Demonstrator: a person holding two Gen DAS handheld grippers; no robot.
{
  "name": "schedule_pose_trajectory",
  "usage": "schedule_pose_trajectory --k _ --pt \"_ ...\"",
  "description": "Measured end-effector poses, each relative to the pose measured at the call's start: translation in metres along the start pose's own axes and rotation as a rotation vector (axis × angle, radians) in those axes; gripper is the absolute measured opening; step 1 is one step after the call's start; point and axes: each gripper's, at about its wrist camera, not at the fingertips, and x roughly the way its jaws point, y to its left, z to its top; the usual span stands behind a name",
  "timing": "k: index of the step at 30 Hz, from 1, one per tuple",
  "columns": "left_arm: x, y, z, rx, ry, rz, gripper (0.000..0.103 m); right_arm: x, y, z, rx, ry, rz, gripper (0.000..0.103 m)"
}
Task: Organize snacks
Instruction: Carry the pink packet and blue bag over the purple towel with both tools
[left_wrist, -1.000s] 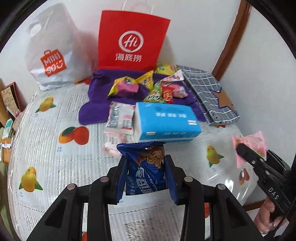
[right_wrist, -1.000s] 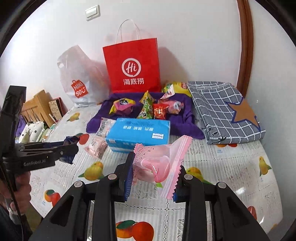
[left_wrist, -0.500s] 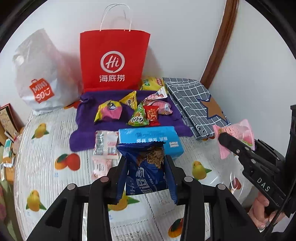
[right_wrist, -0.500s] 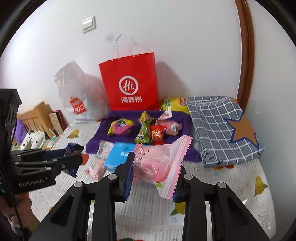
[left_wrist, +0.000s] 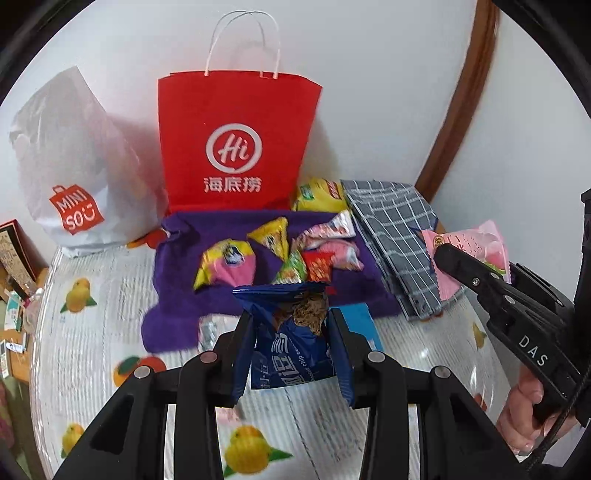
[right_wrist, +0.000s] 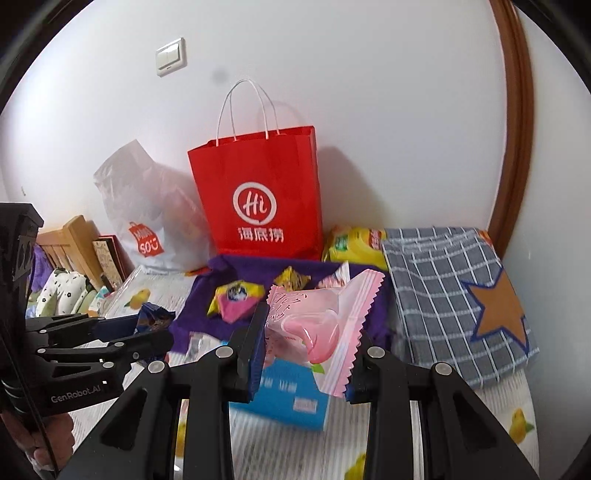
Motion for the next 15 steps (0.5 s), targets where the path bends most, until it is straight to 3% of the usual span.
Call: schedule_pose_trajectory --k 15 --pt "0.056 0.034 0.065 -0.033 -0.005 0.015 0.037 0.088 -0.001 0.053 0.017 0.019 0.026 0.033"
